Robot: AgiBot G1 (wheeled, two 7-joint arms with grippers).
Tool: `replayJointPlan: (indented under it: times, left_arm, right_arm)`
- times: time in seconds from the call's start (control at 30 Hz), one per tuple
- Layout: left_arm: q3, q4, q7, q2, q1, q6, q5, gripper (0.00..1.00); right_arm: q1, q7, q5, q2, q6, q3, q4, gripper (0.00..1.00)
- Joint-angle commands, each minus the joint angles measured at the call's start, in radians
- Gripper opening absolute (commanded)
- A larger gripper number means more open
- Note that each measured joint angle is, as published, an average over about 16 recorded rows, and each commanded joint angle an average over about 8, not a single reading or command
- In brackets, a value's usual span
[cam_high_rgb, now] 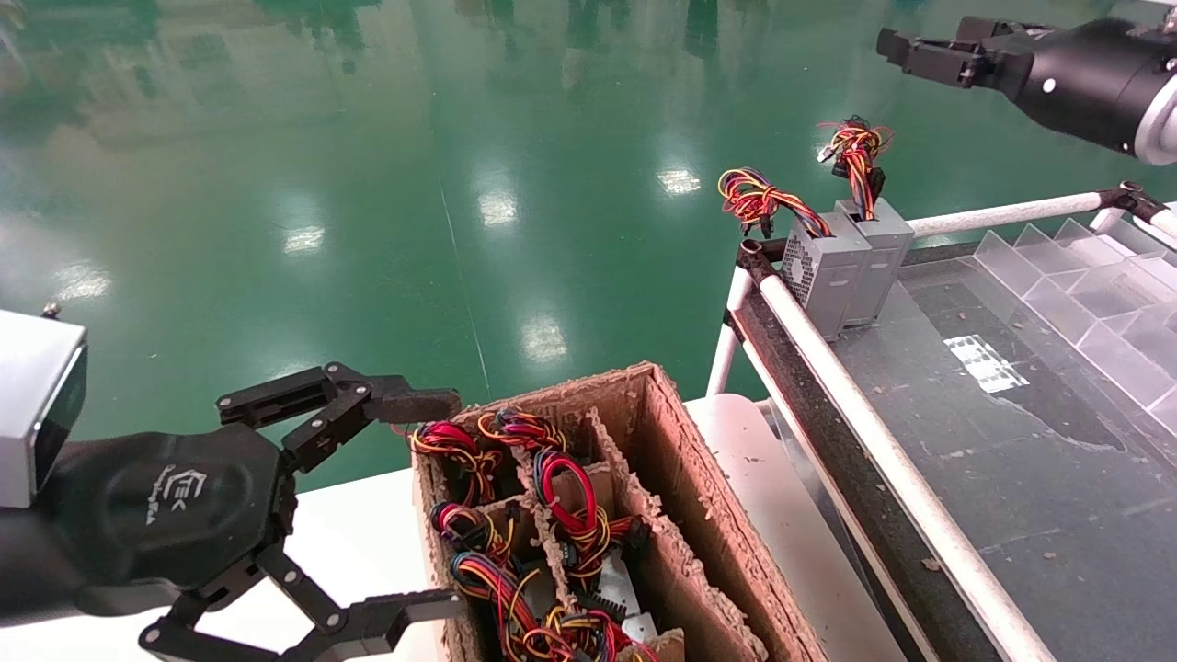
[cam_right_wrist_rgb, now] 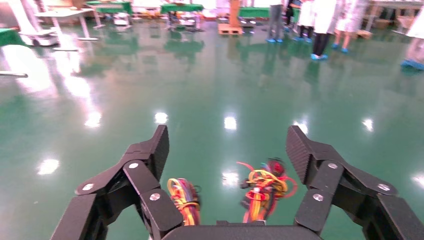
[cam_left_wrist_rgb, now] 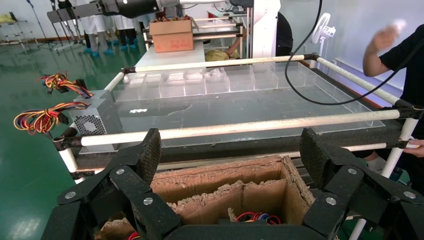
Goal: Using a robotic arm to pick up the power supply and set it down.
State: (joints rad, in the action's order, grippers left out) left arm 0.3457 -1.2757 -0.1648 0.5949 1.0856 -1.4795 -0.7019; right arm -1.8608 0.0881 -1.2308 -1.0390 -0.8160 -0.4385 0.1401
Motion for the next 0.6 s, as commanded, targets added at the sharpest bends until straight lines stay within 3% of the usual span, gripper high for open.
replayJointPlan:
  times: [0.03,0.6]
  left_arm:
    - [0.000,0.000,0.000,0.000,0.000,0.000,0.000,1.00]
    - [0.001,0.000,0.000,0.000,0.000,0.000,0.000,1.00]
  right_arm:
    - [0.023,0.002,0.018,0.015,-0.023,0.007,0.034,1.00]
    - [0.265,0.033,0.171,0.146,-0.231,0.055,0.386,1.00]
